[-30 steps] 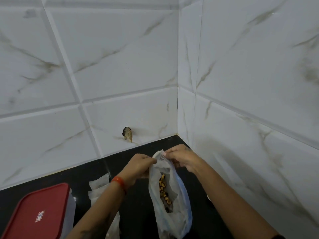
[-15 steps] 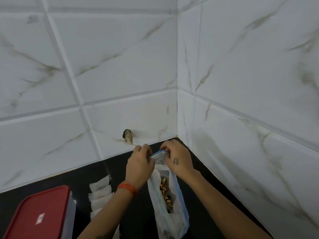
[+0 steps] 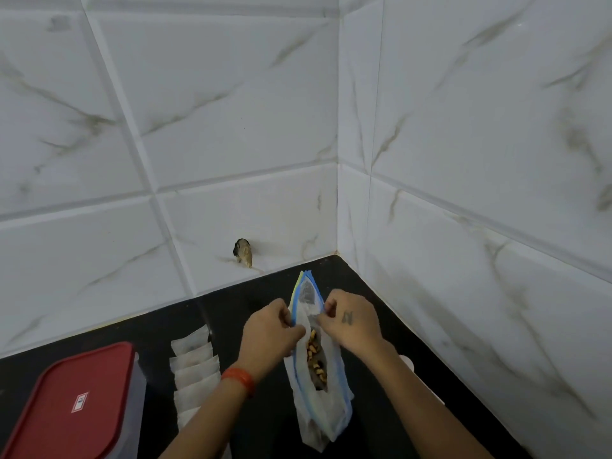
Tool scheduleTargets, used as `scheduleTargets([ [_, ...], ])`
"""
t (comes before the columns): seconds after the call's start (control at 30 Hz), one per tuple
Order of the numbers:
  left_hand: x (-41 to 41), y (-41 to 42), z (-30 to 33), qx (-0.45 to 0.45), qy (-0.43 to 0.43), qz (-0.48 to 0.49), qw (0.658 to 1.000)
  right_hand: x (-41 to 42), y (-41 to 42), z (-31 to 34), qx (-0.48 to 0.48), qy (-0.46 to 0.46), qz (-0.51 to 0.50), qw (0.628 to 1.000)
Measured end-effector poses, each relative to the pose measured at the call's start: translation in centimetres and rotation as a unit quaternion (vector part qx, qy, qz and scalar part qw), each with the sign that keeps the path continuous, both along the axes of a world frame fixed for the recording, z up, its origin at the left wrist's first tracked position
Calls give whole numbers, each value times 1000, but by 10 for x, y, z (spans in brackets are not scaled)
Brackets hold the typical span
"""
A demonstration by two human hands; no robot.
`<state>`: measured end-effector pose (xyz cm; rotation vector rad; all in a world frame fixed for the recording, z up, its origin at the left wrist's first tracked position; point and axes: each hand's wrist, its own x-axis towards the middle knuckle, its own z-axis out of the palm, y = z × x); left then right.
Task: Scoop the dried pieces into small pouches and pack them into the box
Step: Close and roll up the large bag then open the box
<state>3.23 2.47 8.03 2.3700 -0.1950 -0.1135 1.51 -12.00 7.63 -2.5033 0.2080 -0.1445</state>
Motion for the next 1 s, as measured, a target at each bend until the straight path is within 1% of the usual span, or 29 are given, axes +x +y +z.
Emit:
scheduleTargets([
  [0.03,-4,-1,-1,97,-70,-5,993,-3,1,0,-50,-33,-10,998],
  [0.07,-7,0,-2,161,-120,-4,980,-7,1,-2,-83,-57,-18,995],
  [0.1,-10,2,-3,183,-144,1,973,-10,1,-4,-102,-76,-22,992],
  [0.13,-10,4,-5,175,-141,1,974,-13,0,-7,-107,-92,-24,990],
  [0.17,-10,7,-8,141,-110,-3,984,-16,-2,-9,-99,-101,-25,990],
  [0.2,-9,10,-10,78,-51,-6,996,-19,-5,-11,-73,-95,-27,992],
  [0.23,-10,14,-10,-3,37,-4,999,-23,-10,-12,-16,-64,-32,997],
  [0.27,-14,17,-9,-81,133,-3,988,-27,-15,-11,75,-5,-34,997],
  [0.3,-18,20,-9,-138,215,-12,967,-32,-20,-9,190,64,-26,979],
  [0.33,-23,24,-9,-171,279,-34,944,-38,-24,-6,288,134,-7,948],
  [0.37,-28,26,-9,-198,323,-60,923,-45,-27,-6,336,192,20,922],
  [0.4,-31,28,-10,-225,350,-78,906,-50,-29,-7,351,225,43,908],
  [0.43,-34,29,-11,-251,358,-81,896,-54,-29,-11,353,233,51,905],
  [0.47,-36,28,-13,-270,350,-68,895,-57,-27,-15,346,219,45,911],
  [0.5,-38,25,-15,-278,324,-42,903,-58,-23,-18,330,183,24,926],
  [0.53,-39,21,-17,-265,275,-11,924,-59,-18,-21,289,135,0,948],
  [0.57,-40,16,-18,-221,199,15,955,-59,-14,-22,205,80,-18,975],
  [0.6,-43,12,-19,-155,106,32,982,-59,-10,-22,103,26,-32,994],
  [0.63,-46,7,-20,-97,20,39,994,-59,-6,-20,23,-17,-36,999],
  [0.67,-50,4,-20,-62,-40,40,996,-60,-3,-19,-18,-47,-37,998],
  [0.7,-53,2,-21,-56,-66,35,996,-60,-3,-19,-27,-56,-37,997],
  [0.73,-54,1,-21,-66,-61,28,996,-60,-4,-18,-9,-35,-37,999],
  [0.77,-55,1,-21,-86,-30,21,996,-60,-8,-18,39,10,-36,999],
  [0.8,-55,3,-19,-108,19,11,994,-62,-13,-15,122,69,-36,989],
  [0.87,-57,7,-12,-172,143,-17,975,-68,-24,-8,309,178,-22,934],
  [0.9,-59,10,-9,-210,200,-33,956,-72,-29,-7,347,215,-7,913],
  [0.93,-62,11,-6,-242,239,-47,939,-75,-31,-6,364,233,3,902],
  [0.97,-63,11,-5,-261,252,-53,930,-77,-32,-5,377,234,4,896],
  [1.0,-65,9,-5,-266,241,-49,932,-77,-30,-6,383,222,-7,897],
])
